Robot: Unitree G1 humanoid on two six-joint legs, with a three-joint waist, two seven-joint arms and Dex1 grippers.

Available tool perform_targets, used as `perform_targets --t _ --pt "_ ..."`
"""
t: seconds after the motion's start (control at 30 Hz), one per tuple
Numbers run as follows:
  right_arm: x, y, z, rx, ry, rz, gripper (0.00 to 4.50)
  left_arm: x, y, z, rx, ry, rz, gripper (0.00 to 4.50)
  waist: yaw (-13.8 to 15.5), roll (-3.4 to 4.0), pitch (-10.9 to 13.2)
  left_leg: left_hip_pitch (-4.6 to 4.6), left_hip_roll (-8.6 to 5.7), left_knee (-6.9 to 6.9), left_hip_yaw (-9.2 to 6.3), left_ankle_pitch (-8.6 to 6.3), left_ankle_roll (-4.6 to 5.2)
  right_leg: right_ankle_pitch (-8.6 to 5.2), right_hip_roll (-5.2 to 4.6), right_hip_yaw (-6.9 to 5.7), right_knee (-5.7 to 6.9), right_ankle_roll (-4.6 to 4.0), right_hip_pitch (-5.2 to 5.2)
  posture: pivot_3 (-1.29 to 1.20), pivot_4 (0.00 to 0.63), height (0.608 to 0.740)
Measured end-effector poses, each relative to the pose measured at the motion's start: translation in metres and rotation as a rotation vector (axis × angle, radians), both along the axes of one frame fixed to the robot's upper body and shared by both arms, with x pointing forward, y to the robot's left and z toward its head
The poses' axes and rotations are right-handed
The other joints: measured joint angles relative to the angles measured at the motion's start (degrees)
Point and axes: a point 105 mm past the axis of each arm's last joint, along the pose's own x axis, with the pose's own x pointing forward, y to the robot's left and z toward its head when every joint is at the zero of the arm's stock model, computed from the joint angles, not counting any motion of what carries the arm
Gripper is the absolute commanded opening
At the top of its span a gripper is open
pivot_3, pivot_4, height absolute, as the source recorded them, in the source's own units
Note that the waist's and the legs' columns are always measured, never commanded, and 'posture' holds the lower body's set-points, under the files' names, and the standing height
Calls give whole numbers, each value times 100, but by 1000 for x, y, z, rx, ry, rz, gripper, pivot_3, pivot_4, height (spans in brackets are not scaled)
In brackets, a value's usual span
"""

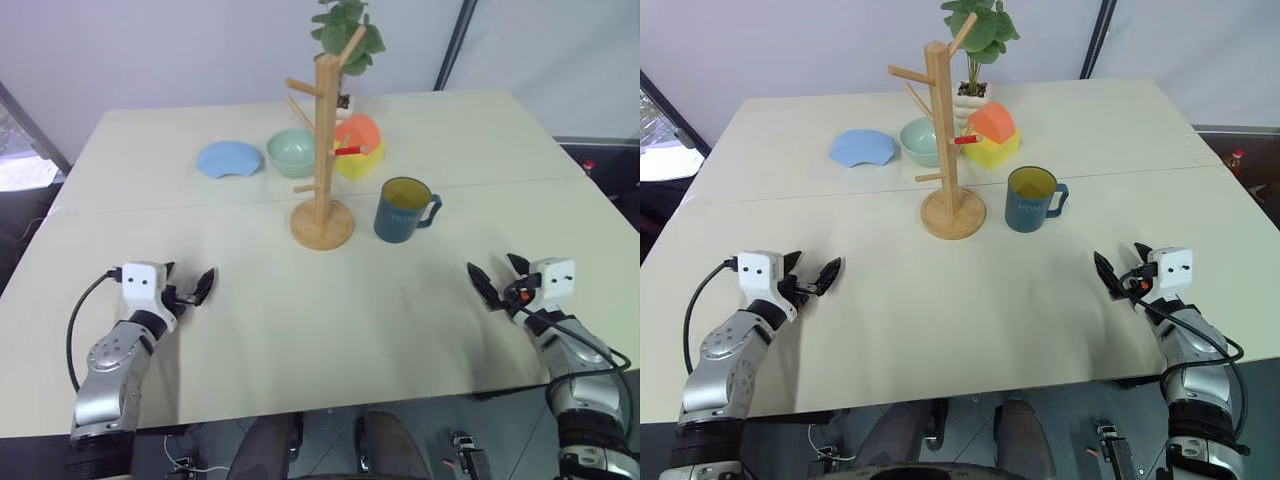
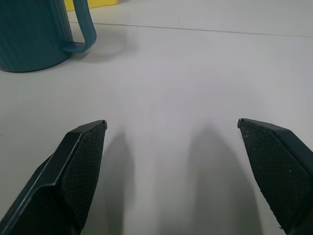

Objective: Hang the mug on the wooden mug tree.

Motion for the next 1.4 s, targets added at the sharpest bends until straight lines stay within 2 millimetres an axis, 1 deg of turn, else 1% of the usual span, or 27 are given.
perform_targets --t 0.33,0.47,0.53,0.6,0.67,0.77,0.8,0.87,0.97,1.07,1.13,1.3,1.4 --pt "3 9 1 3 22 18 4459 -3 -4 -2 -39 -4 -3 4500 4 1 0 -1 0 0 -2 0 0 0 0 0 0 0 0 0 150 740" --pt "4 11 1 2 23 20 4459 -4 -6 1 -46 -12 -13 4500 5 1 0 -2 0 0 -2 0 0 -1 0 0 0 0 -1 0 150 740" --pt "4 11 1 2 23 19 4459 -4 -11 4 -54 -22 -49 4500 6 1 0 -2 -1 0 -2 0 0 0 0 0 0 0 -1 0 150 740" --pt "4 11 1 2 23 18 4459 -5 -22 12 -62 -51 -111 4500 6 1 0 -3 -1 0 -2 0 0 0 0 0 0 0 0 0 150 740" --pt "4 11 1 2 23 20 4459 -7 -38 24 -68 -87 -203 4500 12 1 1 -3 -1 0 -2 0 0 -1 -1 0 0 -1 0 0 150 740" --pt "5 14 2 -1 21 40 4459 -21 -85 42 -42 -120 -471 4500 8 5 1 -4 -1 0 -1 0 0 -1 -2 1 -2 -2 3 0 150 740" --pt "6 17 3 -2 21 52 4459 -27 -101 45 -42 -116 -561 4500 4 6 2 -4 -1 0 -1 0 0 -1 -1 1 -2 -2 4 0 150 740" --pt "9 22 6 -6 12 79 4459 -38 -128 47 -42 -96 -711 4500 -2 14 7 -6 -1 -2 -1 0 0 -1 0 2 -2 -2 5 0 150 740" --pt "16 28 15 -16 -14 100 4459 -46 -152 53 -35 -93 -850 4500 -7 24 13 -6 0 -2 -2 0 1 -1 5 5 -1 -2 8 0 150 740" --pt "28 33 31 -47 -52 119 4459 -48 -170 59 -1 -109 -949 4500 -5 32 17 -5 0 -1 -2 2 2 0 7 6 0 -2 10 0 150 740" --pt "36 37 39 -60 -74 132 4459 -50 -176 59 6 -111 -978 4500 -1 31 17 -5 -1 1 -2 8 13 0 8 6 -1 -2 10 0 150 740" --pt "51 43 36 -78 -49 134 4459 -50 -181 60 19 -114 -996 4500 7 31 18 -6 -3 3 -2 11 17 1 11 9 -1 1 10 0 150 740" --pt "63 52 41 -83 -64 143 4459 -50 -181 59 26 -113 -995 4500 -6 33 20 -6 -3 3 -2 12 17 1 11 11 0 2 9 0 150 740"
